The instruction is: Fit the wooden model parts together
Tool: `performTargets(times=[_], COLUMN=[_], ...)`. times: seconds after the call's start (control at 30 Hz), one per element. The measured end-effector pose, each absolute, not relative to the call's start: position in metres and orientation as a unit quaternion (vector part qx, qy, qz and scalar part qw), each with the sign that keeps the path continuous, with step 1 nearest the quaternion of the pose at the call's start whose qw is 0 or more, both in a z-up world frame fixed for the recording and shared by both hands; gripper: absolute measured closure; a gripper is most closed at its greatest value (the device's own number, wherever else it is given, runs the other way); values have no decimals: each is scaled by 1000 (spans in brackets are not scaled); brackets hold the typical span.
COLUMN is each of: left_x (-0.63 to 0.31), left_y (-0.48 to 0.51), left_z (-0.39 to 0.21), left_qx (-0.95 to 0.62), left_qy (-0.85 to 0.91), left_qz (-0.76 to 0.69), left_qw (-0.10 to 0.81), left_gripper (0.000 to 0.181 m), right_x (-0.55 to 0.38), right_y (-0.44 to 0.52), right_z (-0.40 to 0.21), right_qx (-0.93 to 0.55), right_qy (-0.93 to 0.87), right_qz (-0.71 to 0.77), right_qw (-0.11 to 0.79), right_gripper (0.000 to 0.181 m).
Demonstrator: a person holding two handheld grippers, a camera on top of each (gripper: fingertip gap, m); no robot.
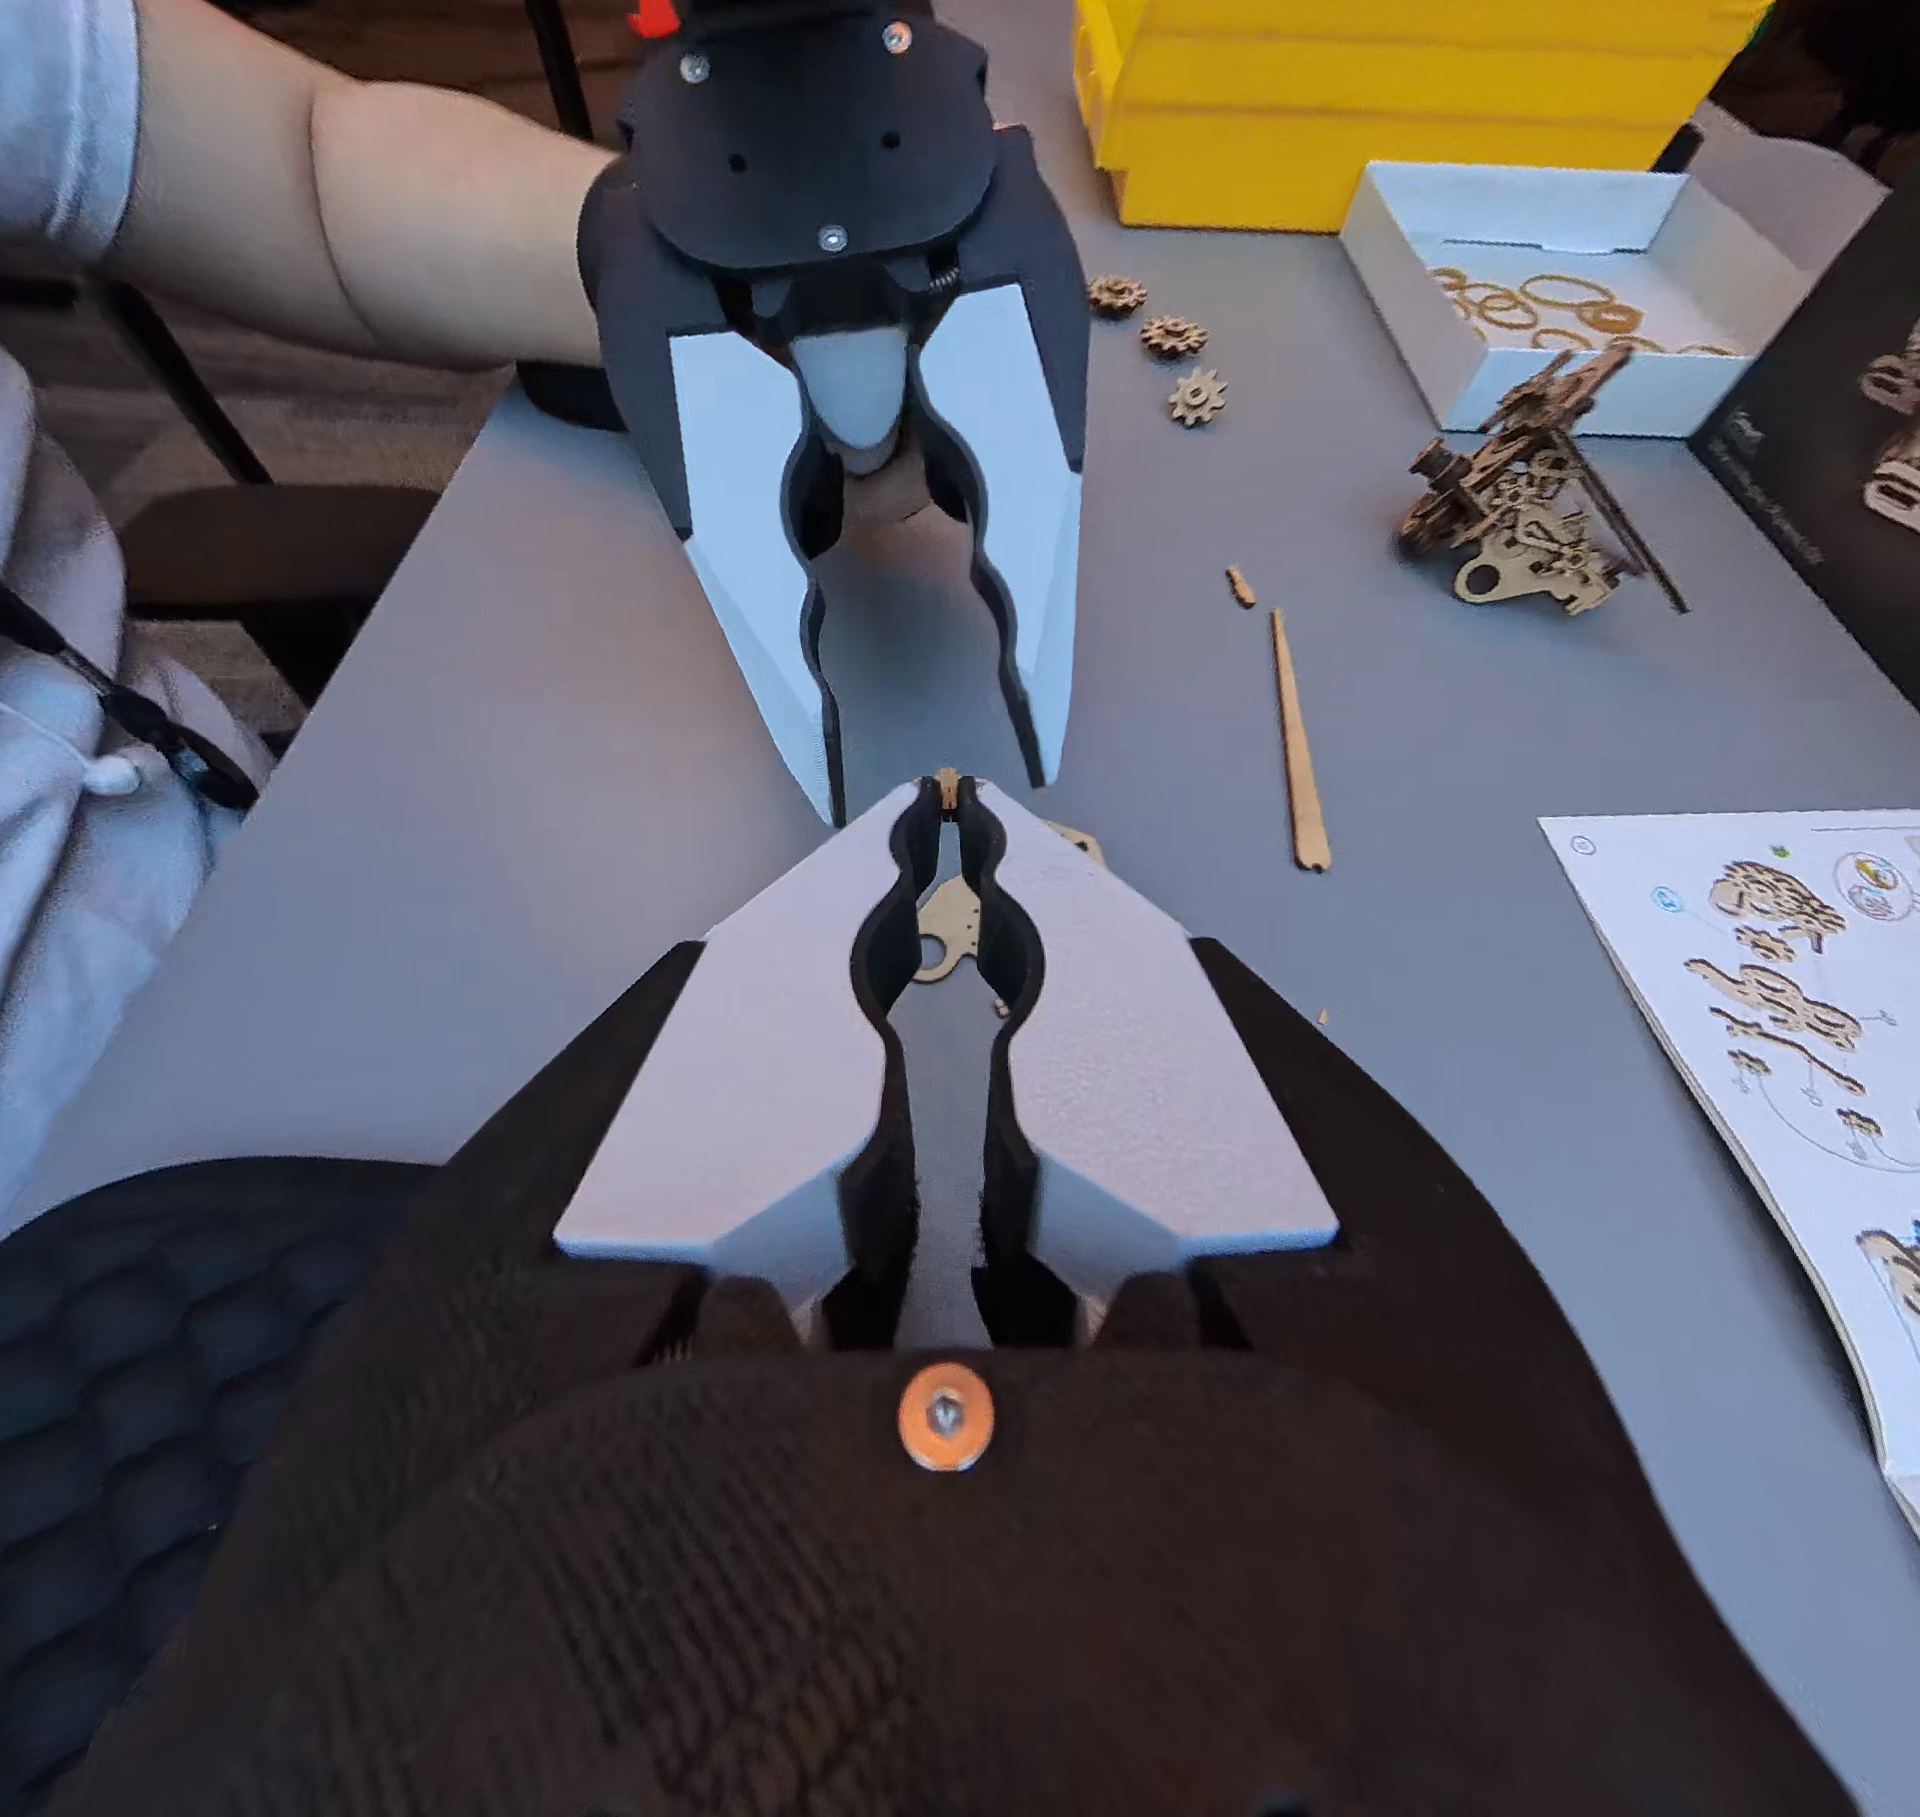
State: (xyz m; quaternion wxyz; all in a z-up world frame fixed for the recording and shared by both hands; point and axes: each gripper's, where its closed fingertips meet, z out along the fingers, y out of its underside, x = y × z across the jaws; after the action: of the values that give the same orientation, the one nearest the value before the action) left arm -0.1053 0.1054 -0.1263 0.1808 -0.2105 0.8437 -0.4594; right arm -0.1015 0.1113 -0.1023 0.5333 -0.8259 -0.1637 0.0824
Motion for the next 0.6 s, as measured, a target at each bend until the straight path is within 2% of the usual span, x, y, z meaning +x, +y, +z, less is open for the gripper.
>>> performTargets(times=[0.03, 0.1, 0.23, 0.6], left_x=[-102, -97, -88, -81], left_y=[107, 112, 127, 165], left_z=[-118, -102, -76, -21], left_qx=[-219, -235, -259, -325], left_qy=[830, 802, 761, 656], left_qz=[-477, -513, -554, -636], left_qw=[187, 194, 218, 244], left_gripper=[138, 130, 126, 140], right_x=[-96, -88, -72, -25], right_y=[110, 107, 104, 83], right_z=[-99, -93, -83, -72], right_qx=[-824, -818, -801, -785], right_qy=[-145, -113, -53, 41], right_qz=[77, 65, 47, -17], right_qw=[542, 561, 595, 618], right_gripper=[179, 179, 179, 179])
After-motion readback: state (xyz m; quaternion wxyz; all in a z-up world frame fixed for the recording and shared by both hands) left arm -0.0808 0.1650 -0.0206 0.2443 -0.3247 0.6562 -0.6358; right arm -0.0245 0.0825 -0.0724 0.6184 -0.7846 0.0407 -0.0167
